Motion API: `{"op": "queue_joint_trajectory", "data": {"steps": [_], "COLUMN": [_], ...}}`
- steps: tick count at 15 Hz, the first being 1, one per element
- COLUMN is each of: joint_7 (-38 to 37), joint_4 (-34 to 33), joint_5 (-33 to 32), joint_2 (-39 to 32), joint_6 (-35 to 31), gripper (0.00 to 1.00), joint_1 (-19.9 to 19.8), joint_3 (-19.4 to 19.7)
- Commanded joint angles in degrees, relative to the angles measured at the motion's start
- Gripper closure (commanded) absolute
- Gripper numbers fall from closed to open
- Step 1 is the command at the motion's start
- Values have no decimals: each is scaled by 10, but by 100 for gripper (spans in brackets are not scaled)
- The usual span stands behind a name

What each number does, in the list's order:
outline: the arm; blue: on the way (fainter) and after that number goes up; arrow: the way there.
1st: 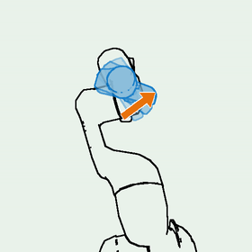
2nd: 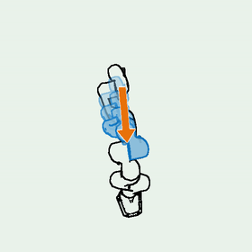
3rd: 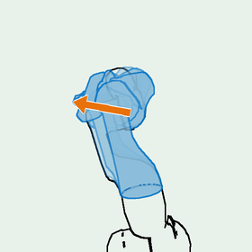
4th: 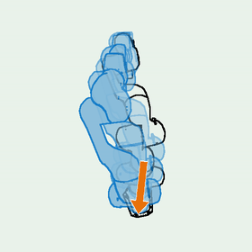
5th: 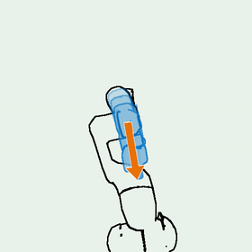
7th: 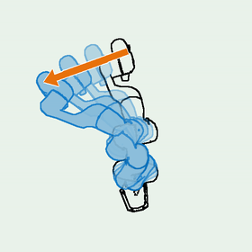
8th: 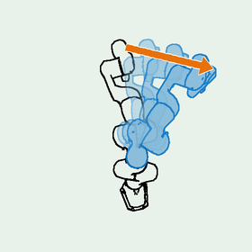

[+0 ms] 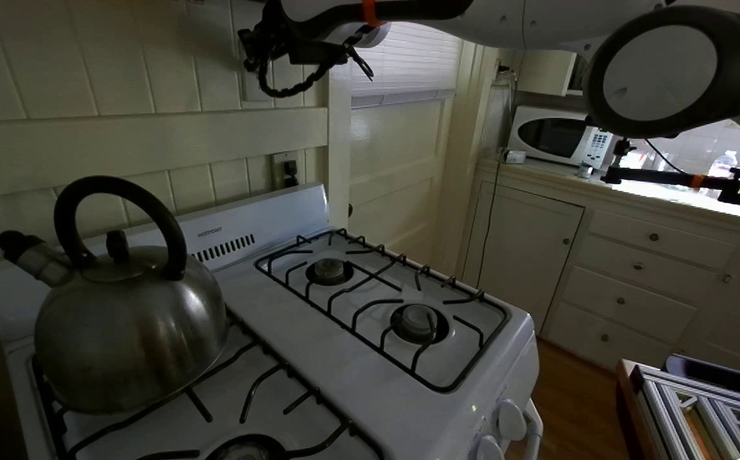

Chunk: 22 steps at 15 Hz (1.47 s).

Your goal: Push the switch above the stove downwards.

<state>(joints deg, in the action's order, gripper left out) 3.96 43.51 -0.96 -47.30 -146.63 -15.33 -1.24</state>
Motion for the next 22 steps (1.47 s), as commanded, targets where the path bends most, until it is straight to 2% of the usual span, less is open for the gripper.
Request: {"op": "queue_joint_trajectory", "data": {"steps": [1,13,22], "joint_7": [-34,-61,-35], "joint_4": [-29,-28,-17], "joint_5": [-16,-15,-16], "joint_2": [-12,-11,-8], "joint_6": [-7,-2,38], "gripper": [100,100,100], "joint_1": [0,10,12], "joint_3": [32,71,68]}}
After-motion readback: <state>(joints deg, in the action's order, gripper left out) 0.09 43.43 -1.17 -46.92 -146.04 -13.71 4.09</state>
